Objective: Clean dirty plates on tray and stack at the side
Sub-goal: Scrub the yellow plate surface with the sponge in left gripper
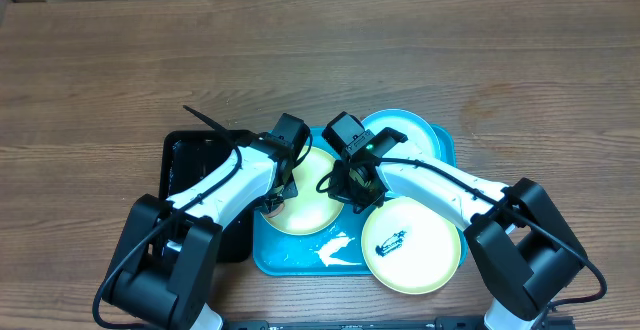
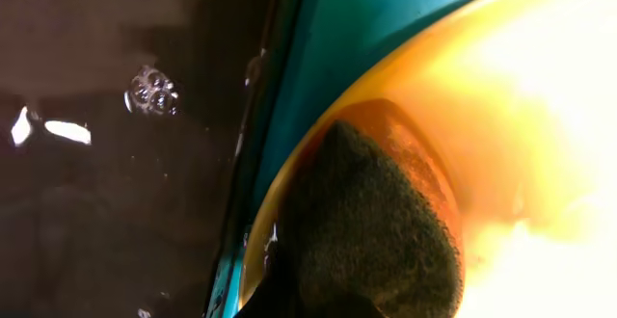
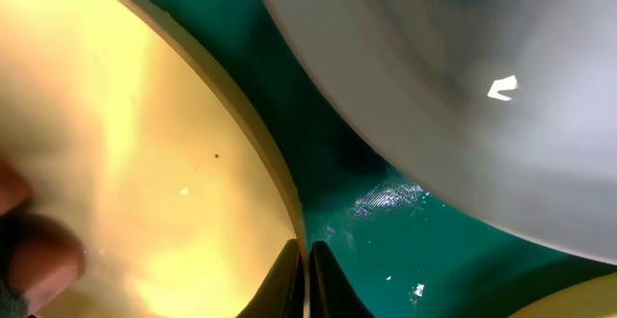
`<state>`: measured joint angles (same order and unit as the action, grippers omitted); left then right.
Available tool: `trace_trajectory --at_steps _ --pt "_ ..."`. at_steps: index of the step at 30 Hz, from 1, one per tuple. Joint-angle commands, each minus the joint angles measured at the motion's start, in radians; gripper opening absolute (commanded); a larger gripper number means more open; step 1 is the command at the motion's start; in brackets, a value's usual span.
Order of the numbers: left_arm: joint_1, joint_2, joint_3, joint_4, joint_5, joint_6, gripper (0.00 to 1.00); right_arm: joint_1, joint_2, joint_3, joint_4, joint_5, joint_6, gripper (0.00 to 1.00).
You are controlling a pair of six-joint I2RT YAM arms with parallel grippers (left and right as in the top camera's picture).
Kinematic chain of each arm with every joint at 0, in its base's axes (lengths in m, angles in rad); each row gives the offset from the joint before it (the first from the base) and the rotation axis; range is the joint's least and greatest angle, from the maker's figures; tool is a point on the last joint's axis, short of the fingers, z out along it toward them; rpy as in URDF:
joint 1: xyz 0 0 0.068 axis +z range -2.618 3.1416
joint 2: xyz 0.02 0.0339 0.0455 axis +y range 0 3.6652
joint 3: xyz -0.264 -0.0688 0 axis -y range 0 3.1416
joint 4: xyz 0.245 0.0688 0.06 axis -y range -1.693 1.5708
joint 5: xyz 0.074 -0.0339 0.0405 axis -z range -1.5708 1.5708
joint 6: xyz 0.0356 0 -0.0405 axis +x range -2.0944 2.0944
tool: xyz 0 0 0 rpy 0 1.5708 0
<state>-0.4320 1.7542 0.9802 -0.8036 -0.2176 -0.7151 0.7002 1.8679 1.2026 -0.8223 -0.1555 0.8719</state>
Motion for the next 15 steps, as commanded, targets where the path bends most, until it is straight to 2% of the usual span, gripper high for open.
trace_trajectory --at_steps 1,9,15 --pt "0.018 0.058 -0.052 0.06 0.081 0.172 0.04 -0.009 -0.026 0.021 -0.002 0.023 0.015 0.04" --pt "0.018 0.058 -0.002 0.172 0.516 0.494 0.04 -0.009 -0.026 0.021 -0.002 0.023 0.011 0.04" --pt "0.018 0.058 0.046 0.174 0.708 0.598 0.04 -0.009 -0.026 0.021 -0.002 0.023 0.011 0.04"
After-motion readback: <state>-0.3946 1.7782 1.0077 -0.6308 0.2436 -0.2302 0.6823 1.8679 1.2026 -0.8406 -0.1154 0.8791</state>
